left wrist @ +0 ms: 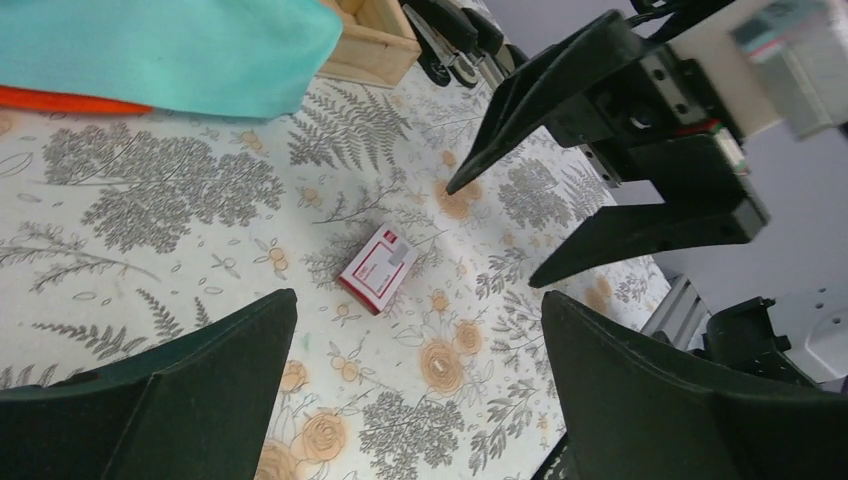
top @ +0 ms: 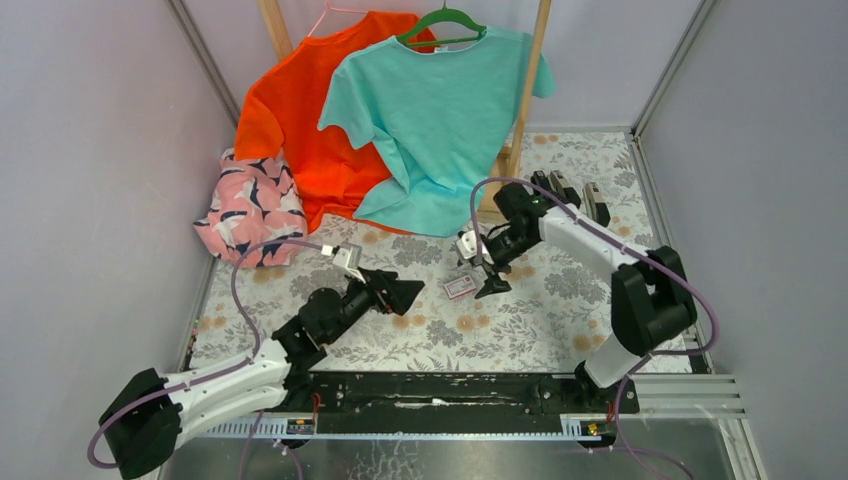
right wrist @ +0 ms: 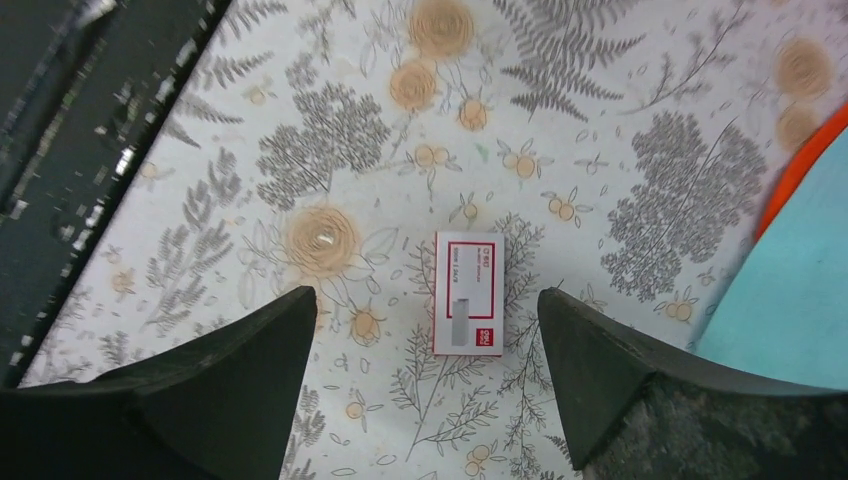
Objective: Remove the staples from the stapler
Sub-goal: Pick up the staple box from the center of the board.
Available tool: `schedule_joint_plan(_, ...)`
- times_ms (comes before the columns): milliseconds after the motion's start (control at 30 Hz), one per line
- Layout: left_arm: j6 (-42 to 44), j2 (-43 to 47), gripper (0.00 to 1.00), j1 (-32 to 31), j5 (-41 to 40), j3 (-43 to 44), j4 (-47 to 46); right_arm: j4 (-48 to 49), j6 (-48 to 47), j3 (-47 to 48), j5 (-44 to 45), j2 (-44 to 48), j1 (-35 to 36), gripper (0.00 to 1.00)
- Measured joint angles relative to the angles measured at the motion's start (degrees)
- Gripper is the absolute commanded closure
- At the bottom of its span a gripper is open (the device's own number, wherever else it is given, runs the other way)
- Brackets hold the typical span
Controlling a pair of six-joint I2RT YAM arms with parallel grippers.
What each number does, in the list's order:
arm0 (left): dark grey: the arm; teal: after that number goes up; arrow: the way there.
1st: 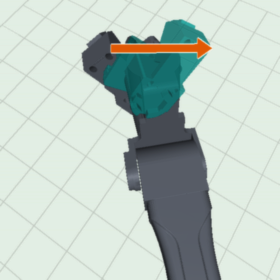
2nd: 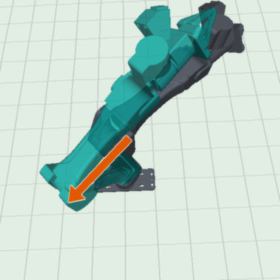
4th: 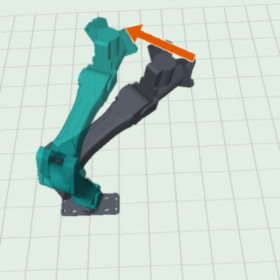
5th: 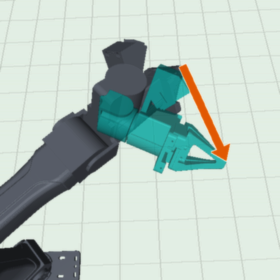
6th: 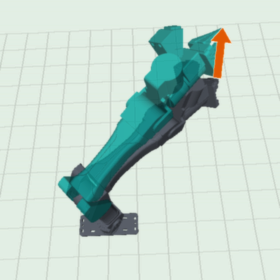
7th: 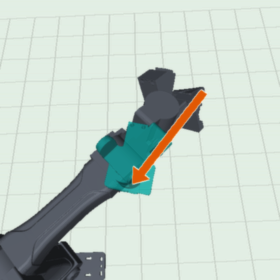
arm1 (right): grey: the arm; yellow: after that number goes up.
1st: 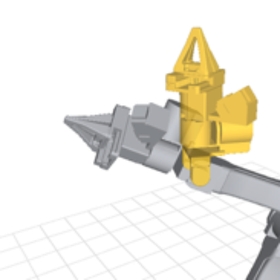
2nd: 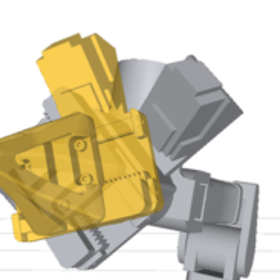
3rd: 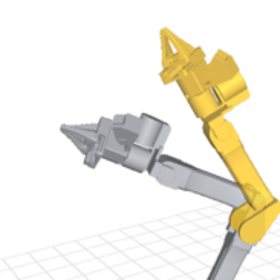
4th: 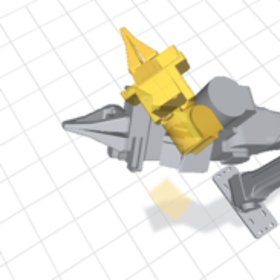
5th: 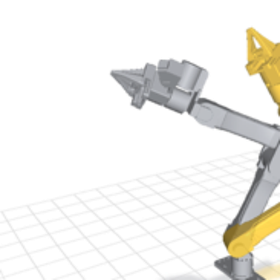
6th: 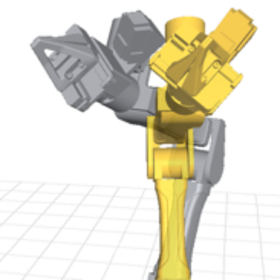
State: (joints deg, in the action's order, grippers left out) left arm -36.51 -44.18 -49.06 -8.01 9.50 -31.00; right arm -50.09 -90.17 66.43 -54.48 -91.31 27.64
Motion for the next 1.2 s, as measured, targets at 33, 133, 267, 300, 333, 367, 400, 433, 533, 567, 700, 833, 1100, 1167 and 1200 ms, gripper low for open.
schedule_joint_plan(33, 0.0, 0.4, 0.00, 0.0, -0.2, -0.5, 0.2, 0.8, 0.3, 0.3, 1.3, -1.6, 0.3, 0.13)
schedule_joint_plan(133, -0.4, 1.9, 0.00, 0.0, -1.0, -2.8, 0.8, 3.9, 2.1, 0.4, 5.6, -5.3, 1.4, 0.13)
schedule_joint_plan(267, -1.0, 4.7, 0.00, 0.0, -2.0, -5.5, 3.2, 8.2, 5.4, 0.3, 10.9, -7.8, 3.3, 0.13)
schedule_joint_plan(300, -1.1, 5.7, 0.00, 0.0, -2.5, -5.8, 4.3, 9.4, 6.4, 0.3, 12.1, -8.3, 3.9, 0.13)
schedule_joint_plan(333, -1.2, 6.4, 0.00, 0.0, -2.7, -5.9, 4.9, 10.3, 7.0, 0.3, 13.1, -8.7, 4.4, 0.13)
schedule_joint_plan(367, -1.2, 7.4, 0.00, 0.0, -3.0, -6.0, 5.8, 11.2, 7.7, 0.3, 14.0, -9.1, 4.8, 0.14)
schedule_joint_plan(400, -1.2, 8.3, 0.00, 0.0, -3.3, -6.0, 6.4, 11.9, 8.3, 0.4, 15.0, -9.8, 5.3, 0.14)
schedule_joint_plan(433, -1.2, 9.2, 0.00, 0.0, -3.6, -6.0, 7.1, 12.3, 8.9, 0.4, 15.8, -10.4, 5.7, 0.14)
schedule_joint_plan(533, -1.2, 11.7, 0.00, 0.0, -4.5, -6.0, 9.0, 13.4, 10.1, 0.4, 18.1, -12.5, 6.7, 0.14)
schedule_joint_plan(567, -1.2, 12.3, 0.00, 0.0, -4.9, -6.0, 9.4, 13.7, 10.6, 0.4, 18.9, -13.0, 7.0, 0.15)
schedule_joint_plan(700, -1.2, 13.6, 0.00, 0.0, -5.8, -6.0, 11.5, 15.3, 12.3, 0.4, 21.3, -14.0, 8.3, 0.21)
schedule_joint_plan(833, -1.3, 13.6, 0.00, 0.0, -6.3, -6.0, 13.0, 15.9, 13.6, 0.5, 22.8, -15.3, 9.3, 0.30)
schedule_joint_plan(1100, -1.3, 13.6, 0.00, 0.0, -6.8, -6.0, 14.7, 16.2, 15.4, 0.9, 24.1, -15.8, 10.0, 0.44)
schedule_joint_plan(1167, -1.3, 13.6, 0.00, 0.0, -6.9, -6.0, 14.9, 16.3, 15.5, 0.8, 24.5, -15.8, 10.1, 0.45)
schedule_joint_plan(1200, -1.3, 13.6, 0.00, 0.0, -7.0, -6.0, 15.0, 16.4, 15.5, 0.8, 24.6, -15.7, 10.1, 0.46)
